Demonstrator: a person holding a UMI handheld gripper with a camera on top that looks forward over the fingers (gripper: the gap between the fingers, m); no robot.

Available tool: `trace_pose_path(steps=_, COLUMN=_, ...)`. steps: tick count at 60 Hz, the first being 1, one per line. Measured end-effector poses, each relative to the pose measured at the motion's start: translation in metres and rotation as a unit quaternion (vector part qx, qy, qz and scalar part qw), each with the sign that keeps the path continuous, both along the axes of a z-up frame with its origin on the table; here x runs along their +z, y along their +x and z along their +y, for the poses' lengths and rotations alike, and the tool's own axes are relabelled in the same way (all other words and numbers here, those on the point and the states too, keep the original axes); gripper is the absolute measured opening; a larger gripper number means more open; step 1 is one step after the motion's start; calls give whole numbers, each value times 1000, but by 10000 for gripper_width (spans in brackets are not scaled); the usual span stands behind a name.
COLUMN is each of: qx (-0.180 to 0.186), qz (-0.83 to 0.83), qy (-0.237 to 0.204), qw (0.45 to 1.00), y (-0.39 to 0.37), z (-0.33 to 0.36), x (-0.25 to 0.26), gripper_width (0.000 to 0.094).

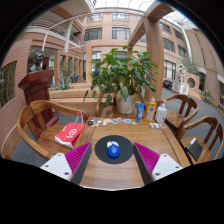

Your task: Arrange mouse

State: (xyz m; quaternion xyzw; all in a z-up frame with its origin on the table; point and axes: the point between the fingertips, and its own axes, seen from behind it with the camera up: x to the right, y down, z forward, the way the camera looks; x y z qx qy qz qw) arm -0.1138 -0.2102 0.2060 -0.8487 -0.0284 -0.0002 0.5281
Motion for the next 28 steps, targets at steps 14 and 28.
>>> trace_pose_path(steps=14, qx=-4, qz=-25, qy=-13, qw=1000, y=6, z=-51, x=-2, gripper_width=854)
trace_pose_path(steps=28, qx=-2, qz=-24, qy=-17, qw=1000, y=3, z=-67, x=-8, gripper_width=855)
